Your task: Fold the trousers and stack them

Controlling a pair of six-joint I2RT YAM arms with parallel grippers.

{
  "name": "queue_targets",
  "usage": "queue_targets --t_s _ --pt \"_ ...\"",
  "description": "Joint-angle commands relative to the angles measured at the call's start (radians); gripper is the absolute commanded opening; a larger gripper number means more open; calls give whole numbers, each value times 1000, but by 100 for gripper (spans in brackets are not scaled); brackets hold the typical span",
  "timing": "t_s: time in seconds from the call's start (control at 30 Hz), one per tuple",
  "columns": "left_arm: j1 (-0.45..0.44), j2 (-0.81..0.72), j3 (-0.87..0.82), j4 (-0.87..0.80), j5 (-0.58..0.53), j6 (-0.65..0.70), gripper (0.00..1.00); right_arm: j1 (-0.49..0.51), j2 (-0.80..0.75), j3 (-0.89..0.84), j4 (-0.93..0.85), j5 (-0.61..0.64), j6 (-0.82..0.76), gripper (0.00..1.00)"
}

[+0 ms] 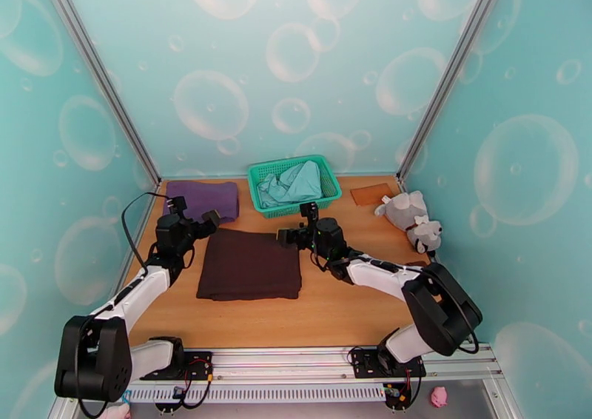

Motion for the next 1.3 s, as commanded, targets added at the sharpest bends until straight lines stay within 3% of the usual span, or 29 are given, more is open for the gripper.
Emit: queue_targets --t_s 0.0,0.07,0.13,0.33,0.5,0.67,0.9,1.27 --pt "-4 -3 2 -264 -12 -9 99 79 52 41 -113 -46 -105 94" --pt "-1 17 -3 -326 -68 -8 99 131 62 70 -173 21 -136 91" --pt "6 53 -28 -322 -55 -11 99 135 73 93 -209 5 -111 87" --pt "-3 93 -84 -230 49 -80 99 67 141 142 -389 -119 -5 76" --pt "2 107 -94 -249 22 -95 99 24 159 80 -386 -153 20 72" --pt "-9 153 -89 -235 60 -84 99 -2 160 53 -392 -150 11 71" --pt "-100 174 -106 -150 287 -43 99 -21 176 47 -379 -173 18 71" --pt "-192 200 -101 -162 254 -12 88 -19 188 50 -376 -172 20 70"
